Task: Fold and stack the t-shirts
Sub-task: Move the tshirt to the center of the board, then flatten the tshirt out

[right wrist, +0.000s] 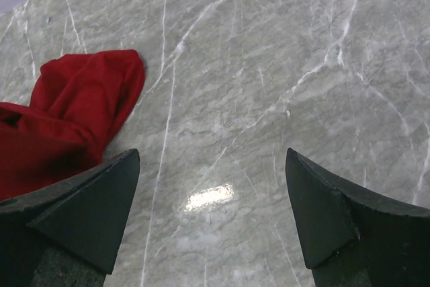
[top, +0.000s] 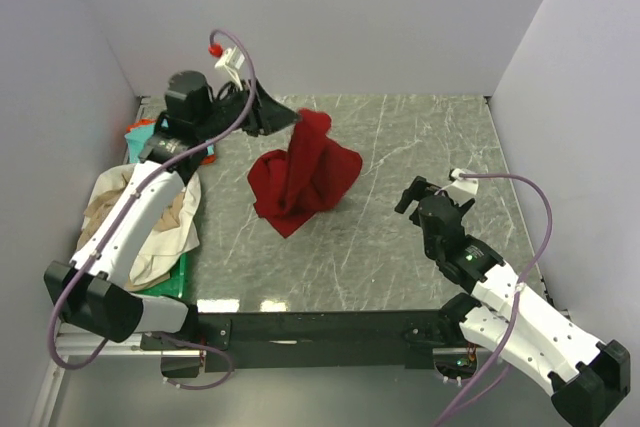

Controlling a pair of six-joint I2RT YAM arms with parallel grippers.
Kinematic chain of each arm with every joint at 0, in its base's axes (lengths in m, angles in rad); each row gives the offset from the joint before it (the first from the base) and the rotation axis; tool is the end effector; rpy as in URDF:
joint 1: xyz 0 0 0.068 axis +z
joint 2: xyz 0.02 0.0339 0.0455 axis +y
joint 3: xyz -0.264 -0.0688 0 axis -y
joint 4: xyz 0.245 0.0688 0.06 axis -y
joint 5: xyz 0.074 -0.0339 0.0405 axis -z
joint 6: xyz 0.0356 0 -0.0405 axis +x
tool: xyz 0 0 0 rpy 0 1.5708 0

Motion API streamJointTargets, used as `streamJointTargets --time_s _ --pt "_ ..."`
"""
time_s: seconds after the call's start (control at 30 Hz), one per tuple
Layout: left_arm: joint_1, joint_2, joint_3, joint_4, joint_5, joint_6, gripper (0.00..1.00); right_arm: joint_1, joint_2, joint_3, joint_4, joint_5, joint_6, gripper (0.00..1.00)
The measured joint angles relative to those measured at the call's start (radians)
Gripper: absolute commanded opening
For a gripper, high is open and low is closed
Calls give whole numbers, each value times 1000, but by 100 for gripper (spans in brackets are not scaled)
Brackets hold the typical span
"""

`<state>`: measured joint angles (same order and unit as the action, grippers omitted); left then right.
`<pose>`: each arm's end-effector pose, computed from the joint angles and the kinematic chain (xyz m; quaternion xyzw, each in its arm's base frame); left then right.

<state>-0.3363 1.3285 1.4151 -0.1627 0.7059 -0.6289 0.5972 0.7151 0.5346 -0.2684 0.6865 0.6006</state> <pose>0.2721 -0.1196 0.4431 0.1321 0.7152 -0.5206 0.4473 0.1483 0.0735 0.2576 0.1804 0.7971 0.0470 0.5744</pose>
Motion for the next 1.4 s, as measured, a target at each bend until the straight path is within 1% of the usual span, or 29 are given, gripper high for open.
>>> streamJointTargets --time_s 0.03,0.07,0.13,0.2,0.27,0.33,0.43,0.47,0.6,0.7,0.87,1.0,1.17,1.3,1.4 --pt "-1 3 -36 -15 -71 1 73 0 2 0 0 -2 0 95" --pt "-1 6 -76 -39 -147 -1 78 0 4 0 1 -4 0 95" --pt "0 12 -164 -77 -320 8 83 -1 10 0 1 -10 -1 95" --pt "3 14 -249 -120 -467 16 84 -2 19 0 2 -17 -4 95" --pt "4 15 -311 -151 -563 21 83 -2 31 0 6 -26 -4 95" --pt "3 15 -368 -170 -635 27 83 -2 53 0 19 -42 -3 95" --pt "3 15 -434 -165 -700 27 82 -3 103 1 46 -95 -4 93" --pt "3 15 -450 -165 -715 26 82 -2 127 3 57 -122 -6 92" --pt "3 19 -520 -158 -768 26 75 -3 253 24 98 -251 -14 90" --pt "3 42 -536 -157 -795 26 70 -3 347 52 142 -349 -15 89" --pt "3 93 -560 -146 -809 30 68 -2 452 101 220 -462 -15 89" --pt "3 136 -573 -139 -808 37 65 -6 556 170 274 -515 -22 85" --pt "3 169 -578 -134 -808 44 62 -27 706 266 335 -572 -38 76" --pt "-2 173 -582 -134 -809 46 61 -68 841 330 376 -637 -41 68" --pt "-6 176 -583 -135 -810 48 61 -100 921 359 396 -695 -40 64"
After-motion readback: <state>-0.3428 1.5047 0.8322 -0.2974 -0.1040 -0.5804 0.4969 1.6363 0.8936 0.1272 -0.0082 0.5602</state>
